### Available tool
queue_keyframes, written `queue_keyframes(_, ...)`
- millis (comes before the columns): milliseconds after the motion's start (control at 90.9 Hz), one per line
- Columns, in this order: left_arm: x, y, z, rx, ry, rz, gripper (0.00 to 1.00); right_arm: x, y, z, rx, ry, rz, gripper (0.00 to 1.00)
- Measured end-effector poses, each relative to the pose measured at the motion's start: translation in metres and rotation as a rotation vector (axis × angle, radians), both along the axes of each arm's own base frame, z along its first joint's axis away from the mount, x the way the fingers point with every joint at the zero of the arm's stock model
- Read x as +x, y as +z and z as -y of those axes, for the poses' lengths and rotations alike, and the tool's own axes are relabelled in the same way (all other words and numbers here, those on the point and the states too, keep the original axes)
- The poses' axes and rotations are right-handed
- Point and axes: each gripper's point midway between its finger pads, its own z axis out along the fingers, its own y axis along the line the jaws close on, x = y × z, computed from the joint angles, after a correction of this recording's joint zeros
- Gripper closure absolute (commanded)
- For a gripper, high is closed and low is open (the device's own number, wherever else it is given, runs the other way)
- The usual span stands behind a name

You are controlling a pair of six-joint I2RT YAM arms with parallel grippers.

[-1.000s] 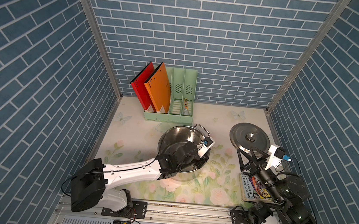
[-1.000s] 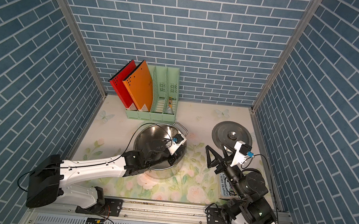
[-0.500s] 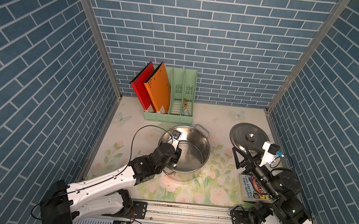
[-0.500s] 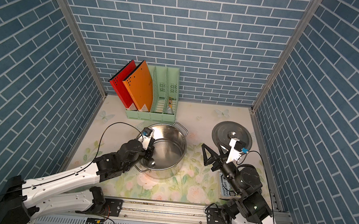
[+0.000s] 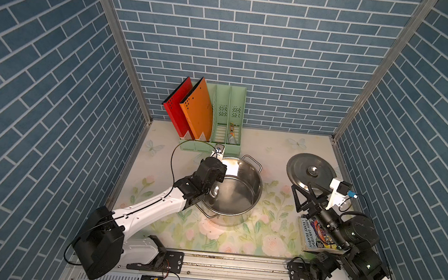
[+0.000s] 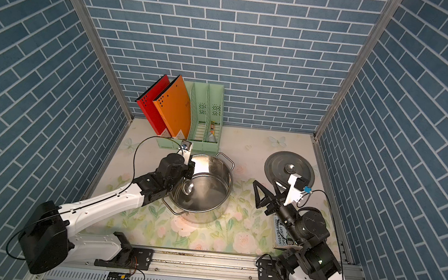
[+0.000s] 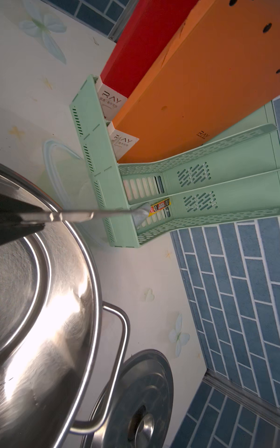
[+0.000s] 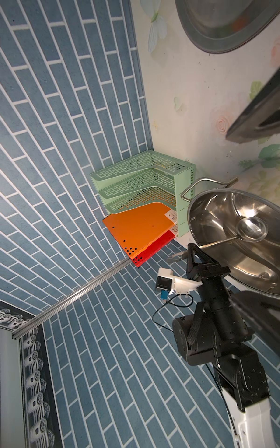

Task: Stir the soup with a spoon
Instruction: Stir the soup in the pan with a stick.

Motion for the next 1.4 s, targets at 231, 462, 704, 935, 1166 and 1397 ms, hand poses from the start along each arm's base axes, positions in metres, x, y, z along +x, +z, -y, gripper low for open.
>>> queue_keyframes(231,0.018,0.011,0.054,-0.086,-0.153,0.034,1.0,-0.003,0.002,0.006,0.005,-0.016,0.004,0.0)
queue_keyframes(462,-0.014,0.015,0.121,-0.113,-0.366,0.055,1.0,-0.004,-0.002,0.009,-0.004,-0.03,-0.008,0.0)
queue_keyframes(704,-0.082,0.019,0.166,-0.059,-0.573,0.074,1.0,-0.003,-0.002,0.009,-0.006,-0.03,-0.011,0.0)
queue_keyframes(935,-0.121,0.027,0.135,-0.076,-0.589,0.075,1.0,-0.003,-0.001,0.008,-0.002,-0.029,-0.006,0.0)
queue_keyframes(1166,-0.128,0.0,0.071,-0.026,-0.431,0.017,1.0,0.001,-0.001,0.003,-0.006,-0.018,-0.01,0.0)
queue_keyframes(1397,-0.094,-0.008,-0.004,0.019,-0.139,-0.012,1.0,0.004,-0.001,-0.003,-0.007,0.0,-0.009,0.0)
